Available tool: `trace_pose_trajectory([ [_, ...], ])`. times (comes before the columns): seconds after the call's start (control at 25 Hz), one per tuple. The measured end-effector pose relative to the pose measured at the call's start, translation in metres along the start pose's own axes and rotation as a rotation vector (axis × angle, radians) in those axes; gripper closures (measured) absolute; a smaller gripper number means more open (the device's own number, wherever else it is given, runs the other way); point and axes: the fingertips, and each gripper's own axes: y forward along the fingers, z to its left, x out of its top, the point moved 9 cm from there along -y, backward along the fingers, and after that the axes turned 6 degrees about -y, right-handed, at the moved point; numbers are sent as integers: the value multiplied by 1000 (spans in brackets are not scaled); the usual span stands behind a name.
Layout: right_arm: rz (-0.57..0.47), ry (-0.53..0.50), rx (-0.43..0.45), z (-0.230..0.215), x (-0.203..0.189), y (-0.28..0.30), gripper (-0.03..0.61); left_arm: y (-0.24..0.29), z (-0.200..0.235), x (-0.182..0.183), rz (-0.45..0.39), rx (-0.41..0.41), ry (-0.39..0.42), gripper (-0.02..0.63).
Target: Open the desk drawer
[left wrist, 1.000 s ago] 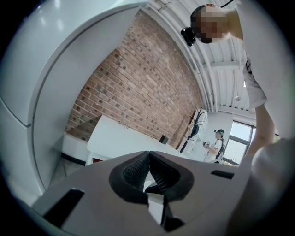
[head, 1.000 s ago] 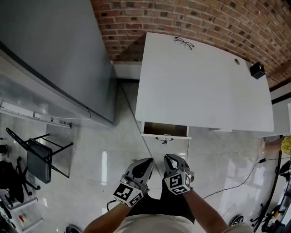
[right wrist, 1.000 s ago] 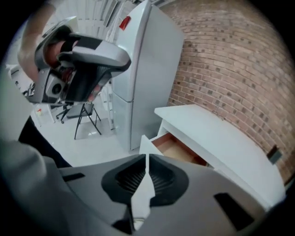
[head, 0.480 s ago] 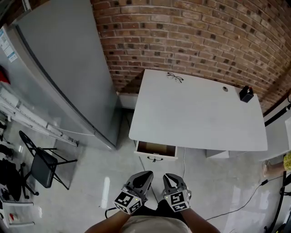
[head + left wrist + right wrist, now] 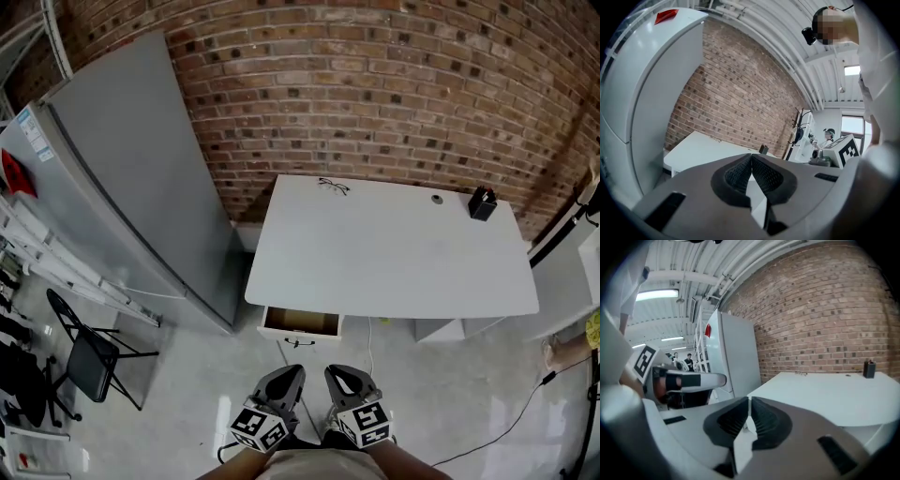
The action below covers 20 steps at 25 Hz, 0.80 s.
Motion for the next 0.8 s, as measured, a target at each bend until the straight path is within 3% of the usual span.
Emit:
trace_pose_trajectory([
  [0.28,-73,-15,-39,38,33,7,551,-28,7,34,-50,-63,67,606],
  [0.6,-30,-36,-75,106,37,25,554,-72,47,24,-20,-129,-2,606],
  [0.8,-21,-68,-51,129,41,24,561,-76,52,20,8,-150,-2,606],
])
